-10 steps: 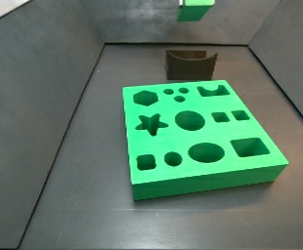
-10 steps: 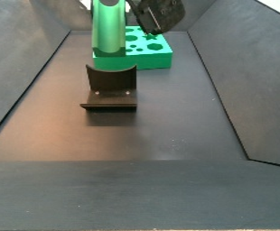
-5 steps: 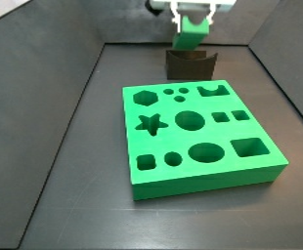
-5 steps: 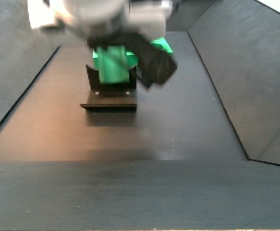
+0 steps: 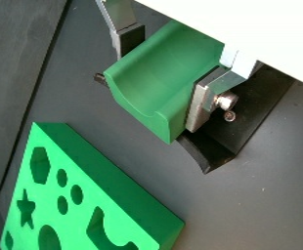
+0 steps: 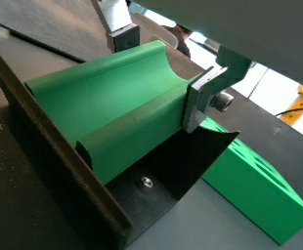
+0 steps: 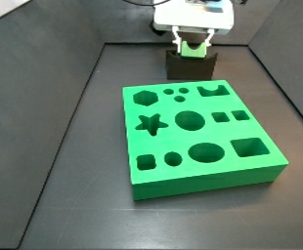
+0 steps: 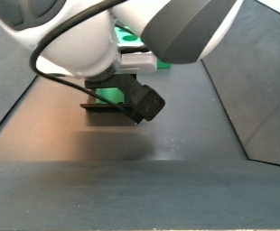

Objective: Pick up the arch object. Move up. Place the arch object on the fixture. Regrasp the arch object. Move to above the board. Insert the arch object.
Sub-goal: Place the arch object on the fixture.

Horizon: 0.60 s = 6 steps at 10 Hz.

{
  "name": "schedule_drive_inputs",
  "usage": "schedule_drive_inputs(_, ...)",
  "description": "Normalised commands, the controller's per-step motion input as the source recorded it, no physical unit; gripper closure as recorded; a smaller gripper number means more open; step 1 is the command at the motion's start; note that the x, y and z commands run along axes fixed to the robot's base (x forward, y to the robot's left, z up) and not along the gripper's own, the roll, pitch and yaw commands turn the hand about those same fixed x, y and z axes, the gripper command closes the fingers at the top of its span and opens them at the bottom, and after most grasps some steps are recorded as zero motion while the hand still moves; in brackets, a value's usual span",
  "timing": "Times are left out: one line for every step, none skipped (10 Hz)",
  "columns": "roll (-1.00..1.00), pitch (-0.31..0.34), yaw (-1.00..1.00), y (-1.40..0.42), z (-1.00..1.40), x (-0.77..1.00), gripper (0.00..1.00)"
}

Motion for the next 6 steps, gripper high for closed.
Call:
schedule_drive_inputs(-0.11, -0.053, -0.13, 0.07, -0.36, 0.08, 1.0)
schedule_drive_inputs(-0.11, -0.055, -0.1, 0.07, -0.36, 0.08, 1.0)
schedule_drive_inputs(-0.11, -0.055, -0.07, 0.06, -0.35, 0.08, 1.0)
schedule_drive_inputs(-0.11, -0.054, -0.05, 0.06, -0.35, 0.08, 1.0)
schedule_drive_inputs(0.0, 0.0, 0.0, -0.5, -0.17, 0.0, 1.0)
schedule_drive_inputs(0.0, 0.0, 0.0, 0.0, 0.0, 0.0, 0.0)
